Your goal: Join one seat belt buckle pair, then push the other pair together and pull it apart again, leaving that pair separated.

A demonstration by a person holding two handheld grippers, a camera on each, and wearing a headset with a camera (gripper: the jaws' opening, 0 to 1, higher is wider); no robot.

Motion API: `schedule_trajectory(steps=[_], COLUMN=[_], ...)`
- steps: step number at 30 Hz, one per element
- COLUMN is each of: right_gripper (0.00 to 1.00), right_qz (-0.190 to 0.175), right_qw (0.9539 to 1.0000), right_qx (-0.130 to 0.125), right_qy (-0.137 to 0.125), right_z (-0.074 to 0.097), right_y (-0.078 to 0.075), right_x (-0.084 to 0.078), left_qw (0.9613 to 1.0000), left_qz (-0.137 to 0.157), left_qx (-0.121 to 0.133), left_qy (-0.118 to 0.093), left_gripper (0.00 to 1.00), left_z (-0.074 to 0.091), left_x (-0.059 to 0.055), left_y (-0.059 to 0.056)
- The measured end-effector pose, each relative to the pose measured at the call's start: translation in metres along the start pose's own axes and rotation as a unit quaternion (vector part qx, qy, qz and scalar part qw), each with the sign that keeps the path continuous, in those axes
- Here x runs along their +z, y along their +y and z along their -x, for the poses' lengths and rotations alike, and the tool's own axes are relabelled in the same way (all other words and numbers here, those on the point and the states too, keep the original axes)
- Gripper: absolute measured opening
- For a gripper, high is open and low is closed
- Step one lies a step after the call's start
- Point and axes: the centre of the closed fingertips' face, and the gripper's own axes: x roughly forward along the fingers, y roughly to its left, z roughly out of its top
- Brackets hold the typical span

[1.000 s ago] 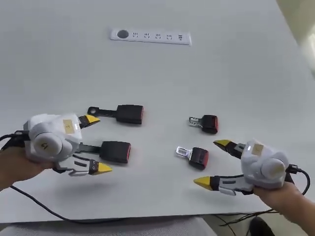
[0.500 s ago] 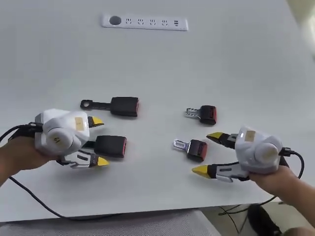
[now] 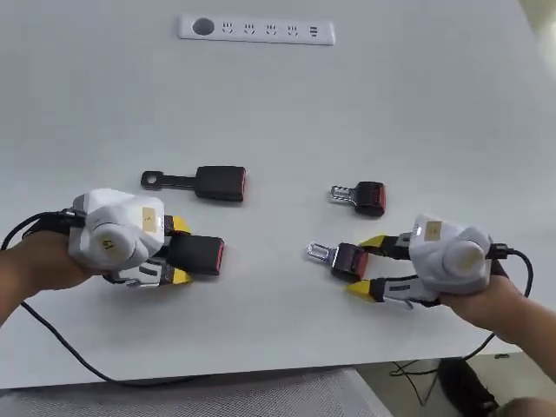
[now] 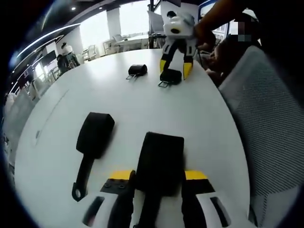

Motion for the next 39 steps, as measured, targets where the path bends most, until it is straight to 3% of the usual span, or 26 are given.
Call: schedule_trajectory(steps=[9,19,26,39], right_gripper=[0.35,0.35,0.35,0.35], right_qz=[0.046,0.082,0.079,0.095], right_qw=[0.9988,0.9949,0.9952,0.9931], right_qx=[0.019,0.056,0.056,0.068], right_qy=[0.001,0.017,0.02,0.011], right_z=[0.001,0.002,0.001,-0.016], right_y=[-0.007,-0.006,-0.004,0.008], right_x=[0.0,0.0,0.001,0.019], left_qw=[1.0,1.0,1.0,0.9999], left_qz=[-0.003,0.003,0.006,0.011], left_qx=[-0.004,-0.004,-0.003,-0.003], left_qy=[0.005,0.005,0.007,0.011], left_gripper=[0.37,0.36,0.37,0.37], left_z=[-0.004,-0.006,-0.005,-0.002], left_x=[-0.003,-0.003,-0.002,-0.002], left_y=[0.001,0.001,0.001,0.003])
